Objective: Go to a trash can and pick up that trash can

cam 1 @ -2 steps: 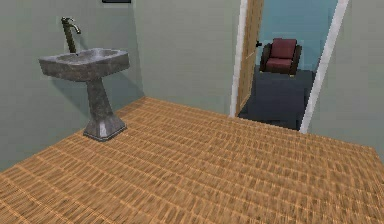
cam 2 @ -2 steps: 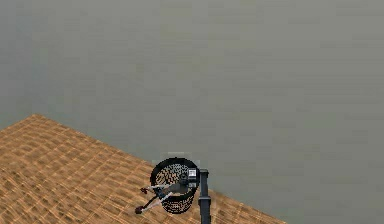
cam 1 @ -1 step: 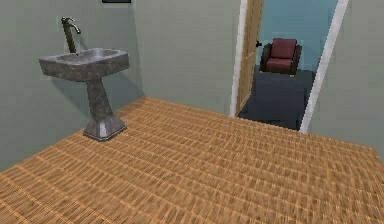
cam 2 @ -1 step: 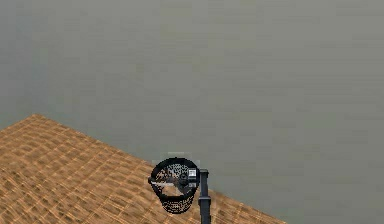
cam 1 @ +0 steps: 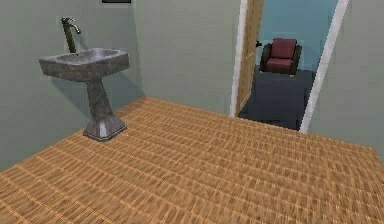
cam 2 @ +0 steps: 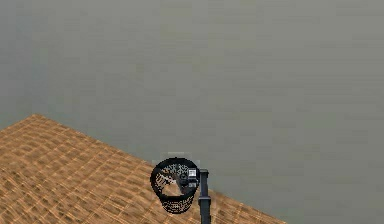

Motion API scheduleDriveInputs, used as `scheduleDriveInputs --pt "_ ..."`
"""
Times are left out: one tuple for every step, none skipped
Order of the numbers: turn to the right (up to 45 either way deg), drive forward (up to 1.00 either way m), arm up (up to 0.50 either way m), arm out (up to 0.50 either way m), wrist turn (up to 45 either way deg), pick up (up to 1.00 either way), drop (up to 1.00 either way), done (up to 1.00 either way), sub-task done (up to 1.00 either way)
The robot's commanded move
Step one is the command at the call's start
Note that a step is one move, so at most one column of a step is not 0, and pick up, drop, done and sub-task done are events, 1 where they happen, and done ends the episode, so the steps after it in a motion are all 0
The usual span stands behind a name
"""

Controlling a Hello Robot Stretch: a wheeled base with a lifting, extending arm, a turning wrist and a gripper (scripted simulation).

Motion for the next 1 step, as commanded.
scheduleDriveInputs --pt "0.0 0.0 0.0 0.02 0.0 0.0 0.0 0.0 0.0"
